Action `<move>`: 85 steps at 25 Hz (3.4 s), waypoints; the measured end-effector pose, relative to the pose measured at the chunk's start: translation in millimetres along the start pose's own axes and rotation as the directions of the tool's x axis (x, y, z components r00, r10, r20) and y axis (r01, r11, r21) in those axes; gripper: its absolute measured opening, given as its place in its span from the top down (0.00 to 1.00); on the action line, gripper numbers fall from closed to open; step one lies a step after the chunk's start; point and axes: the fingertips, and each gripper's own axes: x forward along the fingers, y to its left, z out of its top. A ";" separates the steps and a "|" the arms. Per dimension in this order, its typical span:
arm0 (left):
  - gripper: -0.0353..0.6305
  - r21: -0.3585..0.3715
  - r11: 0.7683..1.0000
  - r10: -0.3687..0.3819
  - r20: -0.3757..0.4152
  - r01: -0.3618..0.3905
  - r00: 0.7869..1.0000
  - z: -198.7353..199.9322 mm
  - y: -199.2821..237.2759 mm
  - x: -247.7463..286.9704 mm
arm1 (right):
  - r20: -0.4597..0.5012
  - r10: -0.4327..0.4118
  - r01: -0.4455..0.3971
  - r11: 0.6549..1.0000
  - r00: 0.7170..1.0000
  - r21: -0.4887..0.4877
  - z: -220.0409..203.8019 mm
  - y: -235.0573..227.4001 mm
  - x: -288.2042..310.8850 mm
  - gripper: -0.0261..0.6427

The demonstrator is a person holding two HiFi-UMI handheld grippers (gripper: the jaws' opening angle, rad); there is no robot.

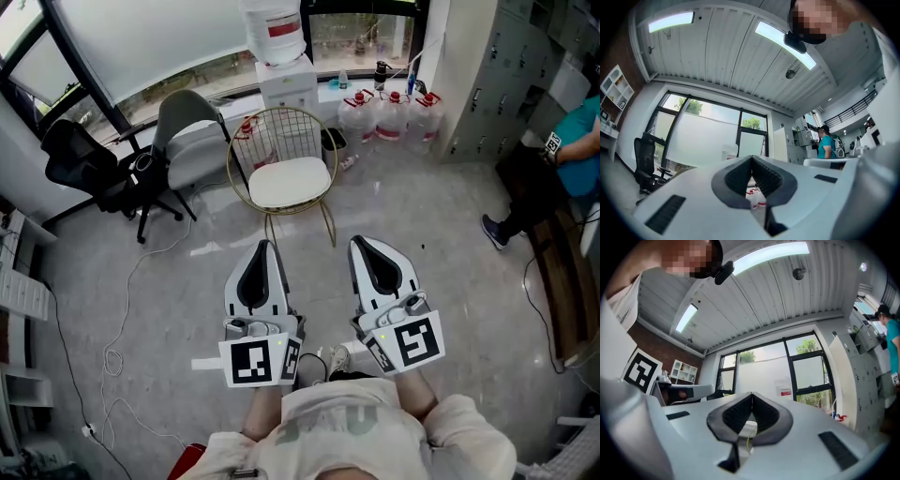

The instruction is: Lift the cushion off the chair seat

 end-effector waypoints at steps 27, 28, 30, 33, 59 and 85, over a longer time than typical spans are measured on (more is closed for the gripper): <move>0.93 0.020 0.996 0.091 0.005 -0.091 0.996 -44.5 59.0 119.6 | -0.124 0.108 -0.092 0.987 0.986 0.128 -92.4 -58.7 123.1 0.94; 0.93 0.011 0.996 0.092 0.010 -0.092 0.996 -50.7 68.8 133.2 | -0.132 0.106 -0.092 0.990 0.986 0.110 -99.6 -62.5 136.0 0.94; 0.93 0.003 0.997 0.081 0.015 -0.081 0.997 -61.9 88.4 163.4 | -0.150 0.095 -0.083 0.993 0.984 0.085 -113.8 -72.0 166.9 0.94; 0.93 -0.005 0.998 0.061 0.014 -0.061 0.998 -71.9 121.1 217.1 | -0.179 0.077 -0.063 0.994 0.981 0.084 -130.2 -88.8 224.3 0.94; 0.93 -0.096 0.988 -0.123 -0.002 0.122 0.992 -115.2 268.2 495.0 | -0.169 0.017 -0.037 0.993 0.986 -0.116 -138.6 -144.2 535.5 0.94; 0.93 -0.007 0.996 -0.090 -0.097 0.090 0.991 -152.1 180.5 564.6 | -0.081 0.035 -0.035 0.999 0.996 0.011 -162.5 -242.2 542.1 0.94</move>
